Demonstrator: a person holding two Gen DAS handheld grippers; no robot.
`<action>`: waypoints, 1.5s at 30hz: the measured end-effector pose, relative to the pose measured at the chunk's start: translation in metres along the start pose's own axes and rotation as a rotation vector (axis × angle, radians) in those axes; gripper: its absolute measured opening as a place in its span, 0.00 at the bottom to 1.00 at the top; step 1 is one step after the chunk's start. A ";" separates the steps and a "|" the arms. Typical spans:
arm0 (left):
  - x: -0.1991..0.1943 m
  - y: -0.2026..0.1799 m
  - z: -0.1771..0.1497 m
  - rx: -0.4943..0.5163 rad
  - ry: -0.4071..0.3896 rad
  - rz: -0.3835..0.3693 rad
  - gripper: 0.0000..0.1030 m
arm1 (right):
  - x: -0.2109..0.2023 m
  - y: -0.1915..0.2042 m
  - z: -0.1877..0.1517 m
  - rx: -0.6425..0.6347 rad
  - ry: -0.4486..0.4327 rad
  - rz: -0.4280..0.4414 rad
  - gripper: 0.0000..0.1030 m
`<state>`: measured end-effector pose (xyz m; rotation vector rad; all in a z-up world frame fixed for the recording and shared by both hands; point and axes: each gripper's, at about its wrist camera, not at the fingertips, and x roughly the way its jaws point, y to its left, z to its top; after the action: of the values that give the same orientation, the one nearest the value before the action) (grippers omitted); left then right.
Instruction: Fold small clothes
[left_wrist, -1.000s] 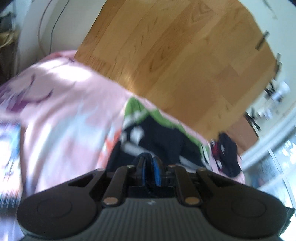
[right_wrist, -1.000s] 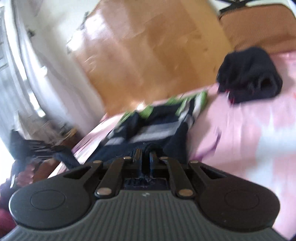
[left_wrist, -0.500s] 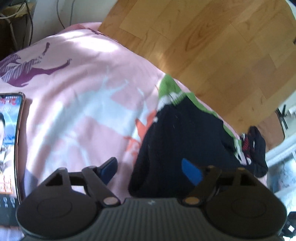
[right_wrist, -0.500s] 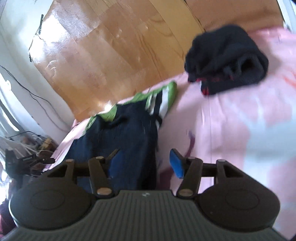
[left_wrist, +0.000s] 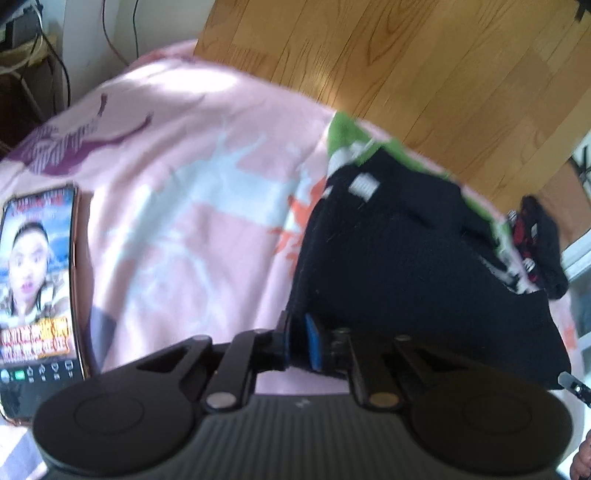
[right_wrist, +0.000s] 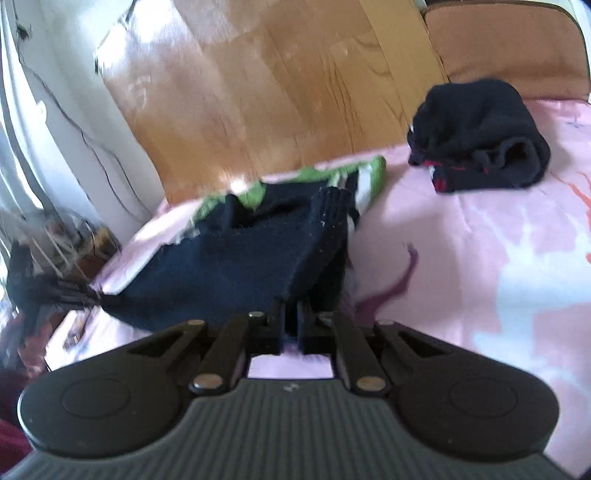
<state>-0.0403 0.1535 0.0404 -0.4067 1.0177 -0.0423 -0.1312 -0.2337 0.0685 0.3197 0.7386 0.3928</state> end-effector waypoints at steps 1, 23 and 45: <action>0.002 0.001 0.000 -0.002 -0.005 0.006 0.19 | 0.005 -0.005 -0.005 0.013 0.028 -0.015 0.08; 0.187 -0.173 0.232 0.239 -0.003 0.023 0.53 | 0.224 -0.014 0.186 -0.246 0.110 -0.044 0.66; -0.021 -0.139 0.091 0.277 -0.378 -0.207 0.14 | 0.108 0.076 0.142 -0.428 -0.052 0.089 0.14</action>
<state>0.0452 0.0582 0.1480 -0.2515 0.5833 -0.2795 0.0231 -0.1382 0.1361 -0.0408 0.5727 0.6112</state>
